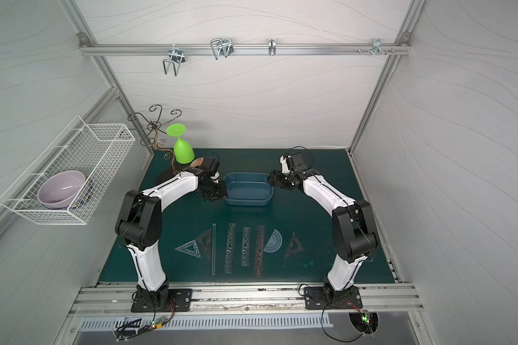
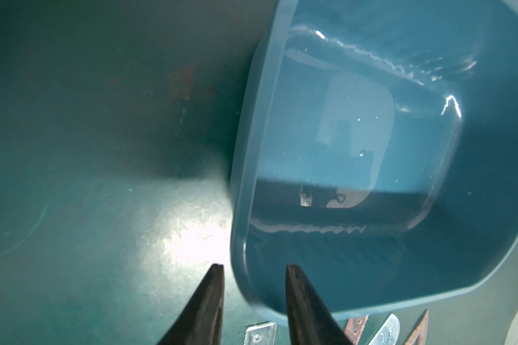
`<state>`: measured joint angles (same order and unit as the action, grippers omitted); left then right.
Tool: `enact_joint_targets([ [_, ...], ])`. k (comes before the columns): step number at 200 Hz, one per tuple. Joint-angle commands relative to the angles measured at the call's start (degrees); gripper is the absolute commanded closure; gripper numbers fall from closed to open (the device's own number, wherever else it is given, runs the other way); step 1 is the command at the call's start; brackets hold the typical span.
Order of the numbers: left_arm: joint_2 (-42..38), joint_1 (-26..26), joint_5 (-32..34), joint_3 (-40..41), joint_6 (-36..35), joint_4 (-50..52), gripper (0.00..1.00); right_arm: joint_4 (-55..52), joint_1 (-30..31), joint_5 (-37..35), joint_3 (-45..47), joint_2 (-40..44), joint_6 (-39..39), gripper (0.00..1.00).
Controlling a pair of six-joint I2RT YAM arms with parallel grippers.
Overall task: Put the scattered rulers into the storage box
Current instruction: Move the storage box to the center of the board, then pick up the ruler from the center of the board.
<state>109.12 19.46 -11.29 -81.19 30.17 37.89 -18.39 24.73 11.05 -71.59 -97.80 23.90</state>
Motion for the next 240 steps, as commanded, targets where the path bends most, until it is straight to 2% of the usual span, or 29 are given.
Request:
enact_joint_targets([
  [1,-5.52,0.4,0.06,2.61,0.51,-0.97,0.59,1.27,3.76,-2.9,5.92,4.47,-1.79,0.29],
  [34,-14.89,1.46,1.41,9.32,0.41,-0.23,0.56,5.01,10.89,-4.3,13.1,9.42,-3.85,0.32],
  [72,-28.26,4.9,6.81,23.02,2.55,1.13,0.56,6.08,21.0,-7.66,17.45,12.45,-2.26,0.33],
  [106,-35.2,11.09,15.12,31.12,6.08,6.53,0.55,7.04,23.08,-7.29,19.76,14.1,-1.58,0.34],
  [134,-34.43,15.78,18.39,34.59,8.57,6.94,0.55,7.81,22.83,-7.53,20.71,14.65,-2.7,0.34],
  [240,-22.66,18.59,17.14,30.43,10.47,4.17,0.59,9.43,17.45,-2.17,27.29,20.41,-2.02,0.4],
])
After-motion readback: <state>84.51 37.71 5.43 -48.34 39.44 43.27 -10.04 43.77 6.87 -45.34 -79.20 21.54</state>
